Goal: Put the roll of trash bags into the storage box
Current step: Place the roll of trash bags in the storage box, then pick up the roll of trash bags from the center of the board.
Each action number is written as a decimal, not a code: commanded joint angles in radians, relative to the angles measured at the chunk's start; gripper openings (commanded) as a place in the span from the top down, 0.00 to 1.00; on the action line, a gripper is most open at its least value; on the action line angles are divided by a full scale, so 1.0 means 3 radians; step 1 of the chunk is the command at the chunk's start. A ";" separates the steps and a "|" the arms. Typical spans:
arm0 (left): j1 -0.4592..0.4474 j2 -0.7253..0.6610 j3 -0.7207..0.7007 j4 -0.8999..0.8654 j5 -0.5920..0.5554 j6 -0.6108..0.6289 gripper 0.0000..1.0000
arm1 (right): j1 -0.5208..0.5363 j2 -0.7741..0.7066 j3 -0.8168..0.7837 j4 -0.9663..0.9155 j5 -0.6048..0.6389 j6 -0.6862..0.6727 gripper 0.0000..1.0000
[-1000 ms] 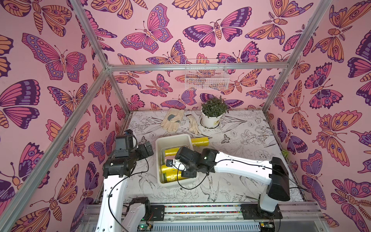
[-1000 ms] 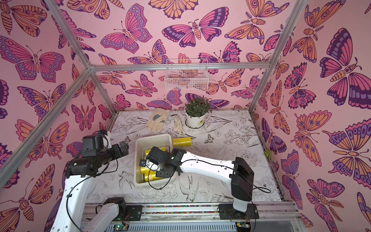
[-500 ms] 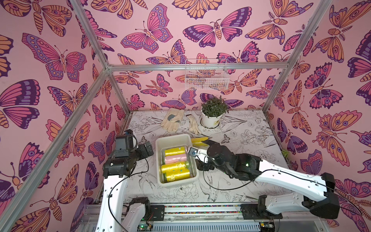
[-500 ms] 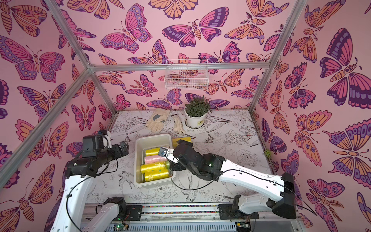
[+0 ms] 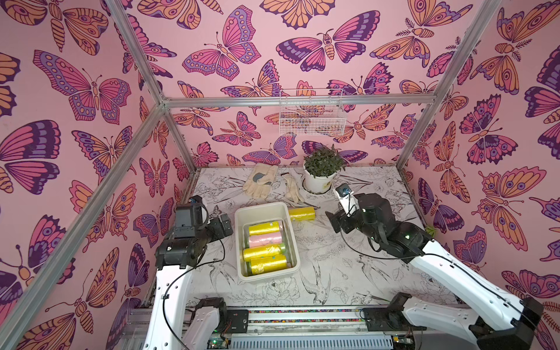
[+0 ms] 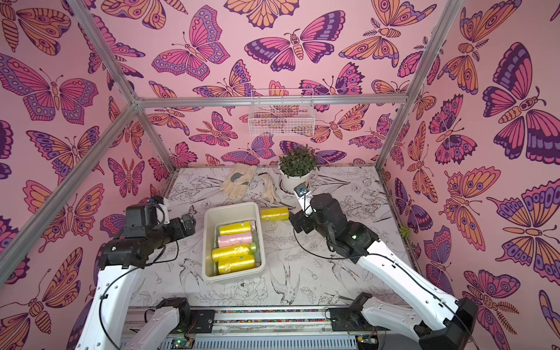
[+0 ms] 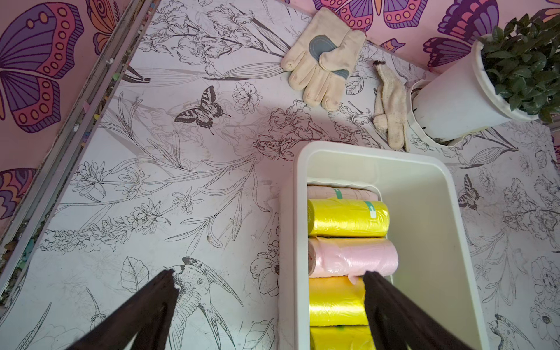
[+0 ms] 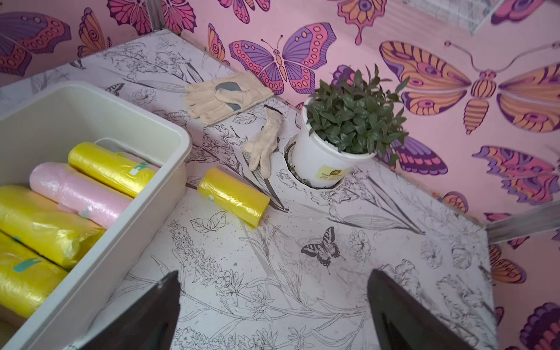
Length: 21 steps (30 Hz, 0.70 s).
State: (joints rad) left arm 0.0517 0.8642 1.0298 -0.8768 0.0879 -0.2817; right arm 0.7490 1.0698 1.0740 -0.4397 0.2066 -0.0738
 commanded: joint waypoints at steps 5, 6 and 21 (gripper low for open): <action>-0.0041 -0.0058 -0.0017 -0.0070 -0.0026 -0.0029 0.00 | -0.0611 0.0248 0.0052 -0.0123 -0.0792 0.0643 0.01; -0.0049 -0.0060 -0.0021 -0.0071 -0.0031 -0.0027 0.00 | -0.0661 0.0301 0.0080 -0.0141 -0.0841 0.0647 0.01; -0.0075 -0.0054 -0.0027 -0.0069 -0.0053 -0.0032 0.00 | -0.0743 0.1970 0.1121 -0.0541 -0.1465 -0.0053 0.01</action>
State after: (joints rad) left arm 0.0322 0.8562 1.0298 -0.8890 0.0814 -0.2817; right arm 0.5304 1.5856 1.3373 -0.5423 -0.1577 -0.0101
